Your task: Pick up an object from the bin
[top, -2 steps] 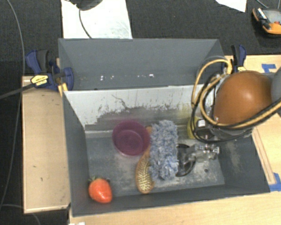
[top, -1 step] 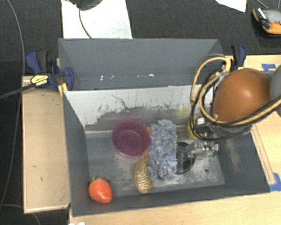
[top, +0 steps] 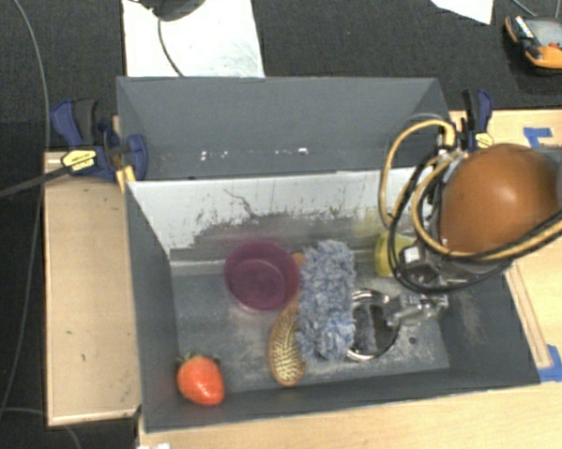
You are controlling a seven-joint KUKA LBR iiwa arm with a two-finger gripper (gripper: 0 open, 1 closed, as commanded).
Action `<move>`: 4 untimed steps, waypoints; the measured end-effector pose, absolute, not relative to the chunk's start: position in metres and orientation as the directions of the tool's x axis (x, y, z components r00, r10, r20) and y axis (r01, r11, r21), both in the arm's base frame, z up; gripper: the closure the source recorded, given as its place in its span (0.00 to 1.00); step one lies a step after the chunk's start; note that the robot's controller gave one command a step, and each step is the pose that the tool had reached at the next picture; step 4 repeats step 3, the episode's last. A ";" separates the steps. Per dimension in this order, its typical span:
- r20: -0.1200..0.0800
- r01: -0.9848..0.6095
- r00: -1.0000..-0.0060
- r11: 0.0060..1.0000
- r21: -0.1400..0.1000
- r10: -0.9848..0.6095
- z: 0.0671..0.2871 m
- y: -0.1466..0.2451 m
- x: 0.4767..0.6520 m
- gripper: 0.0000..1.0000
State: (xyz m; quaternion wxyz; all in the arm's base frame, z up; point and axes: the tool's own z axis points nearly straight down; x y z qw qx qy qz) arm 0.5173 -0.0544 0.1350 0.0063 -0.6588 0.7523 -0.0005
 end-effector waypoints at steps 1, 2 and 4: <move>-0.008 -0.999 -0.050 0.050 -0.008 -0.999 0.067 -0.031 0.533 1.00; -0.001 -0.955 0.296 -0.296 -0.016 -0.955 0.087 -0.063 0.502 1.00; 0.000 -0.964 0.266 -0.266 -0.015 -0.964 0.087 -0.068 0.500 1.00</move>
Offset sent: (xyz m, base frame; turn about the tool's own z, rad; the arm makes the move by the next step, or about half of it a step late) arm -0.0168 -0.0112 -0.0467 -0.4353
